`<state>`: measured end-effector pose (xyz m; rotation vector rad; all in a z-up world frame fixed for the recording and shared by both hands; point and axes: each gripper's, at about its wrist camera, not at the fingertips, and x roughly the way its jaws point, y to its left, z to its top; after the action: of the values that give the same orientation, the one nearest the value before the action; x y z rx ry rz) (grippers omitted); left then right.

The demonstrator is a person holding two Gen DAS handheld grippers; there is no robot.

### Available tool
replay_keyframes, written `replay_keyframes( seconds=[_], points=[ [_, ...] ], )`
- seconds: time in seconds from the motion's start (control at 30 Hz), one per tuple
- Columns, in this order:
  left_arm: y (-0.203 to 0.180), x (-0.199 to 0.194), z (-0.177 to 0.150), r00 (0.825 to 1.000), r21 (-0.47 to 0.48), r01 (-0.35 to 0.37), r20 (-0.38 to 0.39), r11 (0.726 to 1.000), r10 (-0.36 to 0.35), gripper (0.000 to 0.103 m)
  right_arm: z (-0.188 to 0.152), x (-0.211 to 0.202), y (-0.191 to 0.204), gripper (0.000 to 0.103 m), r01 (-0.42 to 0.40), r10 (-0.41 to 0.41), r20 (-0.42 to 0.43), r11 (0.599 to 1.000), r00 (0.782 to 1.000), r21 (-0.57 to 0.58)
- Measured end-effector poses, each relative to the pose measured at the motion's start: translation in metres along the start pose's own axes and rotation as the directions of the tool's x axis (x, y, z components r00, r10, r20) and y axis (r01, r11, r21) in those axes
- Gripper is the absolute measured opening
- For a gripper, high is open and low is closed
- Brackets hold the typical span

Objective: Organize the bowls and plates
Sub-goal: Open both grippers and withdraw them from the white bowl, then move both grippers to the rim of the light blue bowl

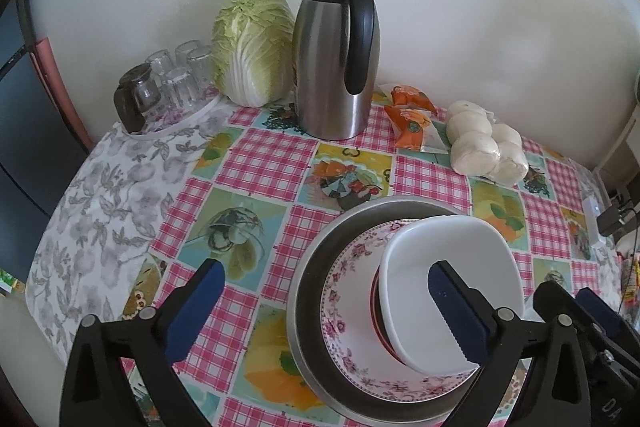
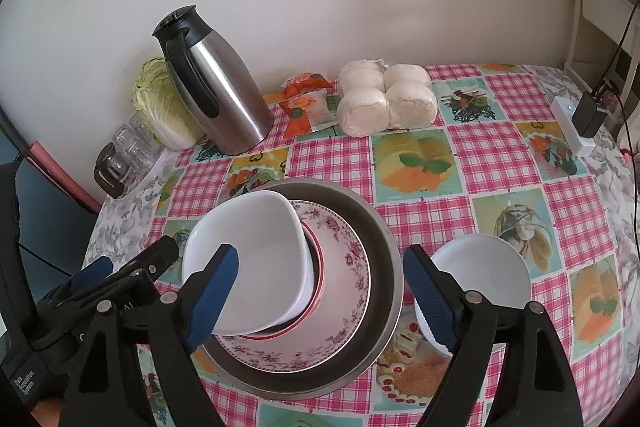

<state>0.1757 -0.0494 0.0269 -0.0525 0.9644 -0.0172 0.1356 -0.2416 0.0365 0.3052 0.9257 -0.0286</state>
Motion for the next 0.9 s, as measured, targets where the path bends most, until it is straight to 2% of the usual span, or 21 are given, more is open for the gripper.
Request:
replay_keyframes(
  seconds=[0.43, 0.77, 0.9],
  points=[
    [0.001, -0.013, -0.002, 0.998, -0.014, -0.043, 0.049, 0.999, 0.044, 0.103, -0.002, -0.012, -0.007, 0.087, 0.006, -0.007, 0.027, 1.0, 1.0, 0.006],
    [-0.012, -0.031, -0.004, 0.996, 0.028, -0.033, 0.089, 0.999, 0.03, 0.103, -0.012, -0.026, -0.018, 0.087, 0.006, -0.007, 0.043, 0.999, 0.999, 0.033],
    [-0.018, -0.044, -0.007, 0.994, 0.035, -0.008, 0.112, 0.999, 0.004, 0.103, -0.015, -0.037, -0.027, 0.087, 0.018, -0.02, 0.055, 0.999, 0.998, 0.042]
  ],
)
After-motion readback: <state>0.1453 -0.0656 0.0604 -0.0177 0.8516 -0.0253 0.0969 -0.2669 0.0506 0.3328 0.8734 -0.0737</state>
